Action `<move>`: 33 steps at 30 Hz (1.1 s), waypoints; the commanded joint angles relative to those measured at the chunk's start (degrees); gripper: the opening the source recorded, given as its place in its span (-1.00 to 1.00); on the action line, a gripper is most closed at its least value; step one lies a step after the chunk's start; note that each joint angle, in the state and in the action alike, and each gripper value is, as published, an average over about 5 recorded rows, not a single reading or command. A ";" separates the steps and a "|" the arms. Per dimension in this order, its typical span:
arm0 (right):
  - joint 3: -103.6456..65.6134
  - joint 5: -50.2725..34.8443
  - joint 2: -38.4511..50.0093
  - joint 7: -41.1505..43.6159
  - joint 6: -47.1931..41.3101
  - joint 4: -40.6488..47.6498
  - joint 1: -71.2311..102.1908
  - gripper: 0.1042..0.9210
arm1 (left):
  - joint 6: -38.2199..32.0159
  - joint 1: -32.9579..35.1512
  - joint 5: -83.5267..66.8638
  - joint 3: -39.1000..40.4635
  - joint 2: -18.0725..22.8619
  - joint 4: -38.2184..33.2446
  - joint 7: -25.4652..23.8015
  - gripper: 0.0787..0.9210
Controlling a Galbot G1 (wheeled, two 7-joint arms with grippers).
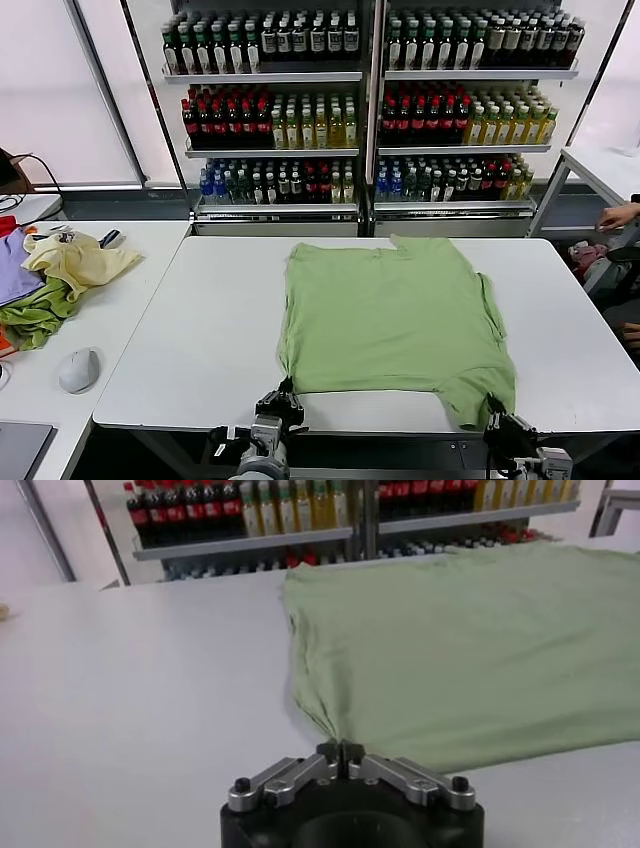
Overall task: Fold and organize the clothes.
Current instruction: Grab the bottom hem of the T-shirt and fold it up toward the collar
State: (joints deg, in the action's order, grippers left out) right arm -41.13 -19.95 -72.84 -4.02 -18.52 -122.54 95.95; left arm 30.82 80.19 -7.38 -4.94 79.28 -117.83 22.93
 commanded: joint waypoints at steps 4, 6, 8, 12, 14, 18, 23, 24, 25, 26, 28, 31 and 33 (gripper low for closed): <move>0.17 -1.68 3.28 -0.07 1.41 -0.17 -7.17 -0.98 | -3.69 -5.22 -5.21 -0.27 -3.12 -2.00 -0.58 -0.96; 0.45 -1.86 4.23 -0.18 1.49 0.82 -9.07 -0.98 | -3.41 -6.77 -5.93 -0.02 -3.50 -1.26 -0.61 -0.96; 0.70 -2.04 5.17 -0.32 1.48 2.01 -11.26 -0.98 | -3.14 -8.37 -6.43 0.35 -3.70 -0.35 -0.61 -0.96; 1.19 -2.13 7.20 -0.85 1.26 5.14 -16.72 -0.98 | -2.89 -11.26 -6.78 1.28 -3.67 2.03 -0.50 -0.96; 1.66 -2.11 8.35 -0.98 1.09 6.77 -19.44 -0.98 | -2.83 -13.15 -6.87 1.65 -3.53 3.91 -0.47 -0.96; 2.95 -1.81 10.32 -1.06 0.98 11.31 -24.14 -0.98 | -2.80 -17.05 -7.19 1.76 -3.23 7.74 -0.42 -0.96; 5.01 -1.22 11.61 -1.01 1.03 16.71 -28.37 -0.98 | -2.68 -20.95 -7.10 3.00 -3.27 12.10 -0.50 -0.96; 5.46 -0.95 11.67 -0.95 1.05 17.41 -28.93 -0.98 | -2.76 -21.59 -6.80 3.50 -3.29 12.97 -0.53 -0.96; 5.94 -0.63 11.69 -0.87 1.07 18.06 -29.45 -0.98 | -2.88 -22.23 -6.40 4.01 -3.29 14.00 -0.54 -0.96; 6.58 -0.18 11.64 -0.78 1.14 18.85 -30.06 -0.98 | -3.01 -22.82 -5.96 4.50 -3.27 15.00 -0.54 -0.96; 7.73 0.78 11.40 -0.63 1.27 20.37 -31.15 -0.98 | -3.14 -23.81 -5.20 5.15 -3.10 16.82 -0.49 -0.96; 9.21 2.03 10.86 -0.41 1.40 22.32 -32.43 -0.98 | -3.10 -24.73 -4.31 5.56 -2.66 19.02 -0.37 -0.96; 10.01 2.76 10.52 -0.18 1.50 23.20 -32.88 -0.98 | -3.16 -25.29 -3.40 5.71 -2.39 20.25 -0.31 -0.96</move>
State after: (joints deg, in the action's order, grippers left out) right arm -34.10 -19.03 -63.20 -4.25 -17.13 -105.46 68.59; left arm 28.10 60.74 -12.81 -0.91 76.61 -106.00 22.52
